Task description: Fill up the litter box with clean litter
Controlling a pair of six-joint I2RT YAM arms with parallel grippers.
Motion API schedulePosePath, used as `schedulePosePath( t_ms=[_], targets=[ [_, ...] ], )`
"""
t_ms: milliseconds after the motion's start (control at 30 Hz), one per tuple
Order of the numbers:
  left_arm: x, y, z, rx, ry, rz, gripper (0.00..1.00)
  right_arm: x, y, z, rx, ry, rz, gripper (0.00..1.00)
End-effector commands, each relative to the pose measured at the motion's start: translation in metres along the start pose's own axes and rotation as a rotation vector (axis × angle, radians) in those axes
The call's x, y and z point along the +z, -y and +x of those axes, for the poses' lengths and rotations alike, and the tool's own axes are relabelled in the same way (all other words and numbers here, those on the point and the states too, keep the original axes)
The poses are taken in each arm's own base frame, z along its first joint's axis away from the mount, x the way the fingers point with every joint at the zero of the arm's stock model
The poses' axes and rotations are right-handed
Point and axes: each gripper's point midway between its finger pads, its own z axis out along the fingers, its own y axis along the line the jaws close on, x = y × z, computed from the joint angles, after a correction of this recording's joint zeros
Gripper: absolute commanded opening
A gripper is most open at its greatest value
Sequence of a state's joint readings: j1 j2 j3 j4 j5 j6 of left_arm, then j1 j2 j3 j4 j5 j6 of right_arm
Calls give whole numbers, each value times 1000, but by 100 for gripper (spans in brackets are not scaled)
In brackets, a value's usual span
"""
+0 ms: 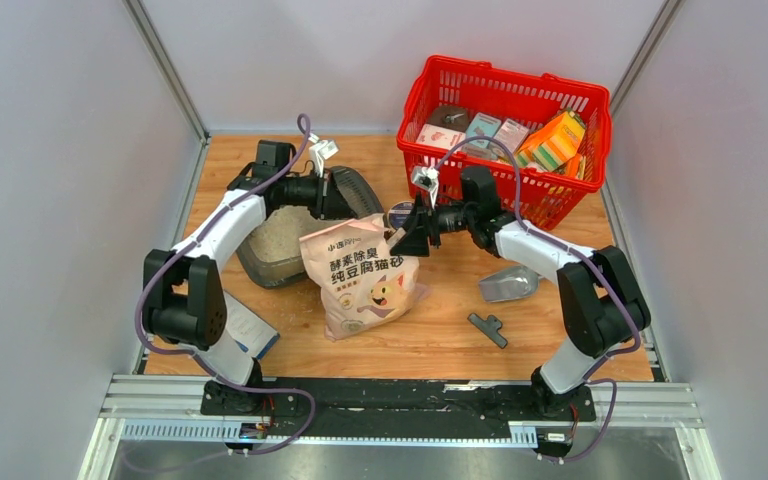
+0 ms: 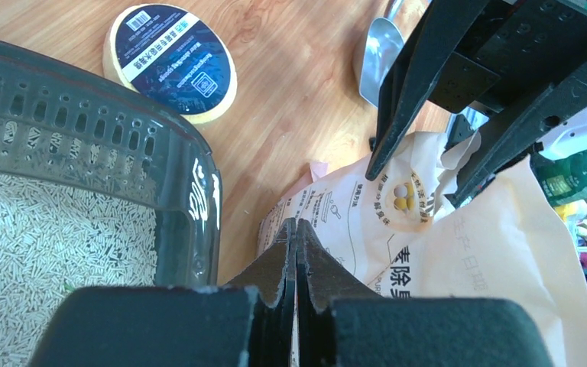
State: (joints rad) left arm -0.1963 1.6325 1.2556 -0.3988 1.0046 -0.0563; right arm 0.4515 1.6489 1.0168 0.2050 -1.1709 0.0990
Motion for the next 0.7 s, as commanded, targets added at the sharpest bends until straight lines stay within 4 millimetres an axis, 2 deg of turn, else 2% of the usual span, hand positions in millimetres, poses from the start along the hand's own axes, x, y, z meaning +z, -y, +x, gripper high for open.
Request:
schedulePosePath(
  t_ms=[0,100,267,367,400,500,567,600,633,667],
  targets=[
    [-20,21,-22,99,47,7,0,2,-5,-4,-52,-7,-24,52],
    [-26,22,-19,88,45,-5,0,1,-5,-3,-52,-5,-16,42],
    [-46,20,-13,97,40,-50,0,0,-8,1,-40,-8,-19,34],
    [-64,20,-8,91,43,-82,0,-2,-11,1,-23,-4,-12,43],
    [-70,25,-7,99,48,-87,0,-3,-11,1,-18,-4,-7,51],
    [-83,31,8,109,34,-102,0,-2,-11,4,-14,-5,-2,53],
    [-88,36,24,112,10,-96,5,-3,-11,4,-14,-6,-9,51],
    [-93,44,26,138,13,-93,7,-2,-11,4,-15,-6,-12,44],
    [-95,49,39,114,-10,-82,9,-2,-10,4,-16,-3,-9,40],
    [-98,51,43,157,-17,-82,18,-1,-10,3,-11,-1,-8,37]
  ],
)
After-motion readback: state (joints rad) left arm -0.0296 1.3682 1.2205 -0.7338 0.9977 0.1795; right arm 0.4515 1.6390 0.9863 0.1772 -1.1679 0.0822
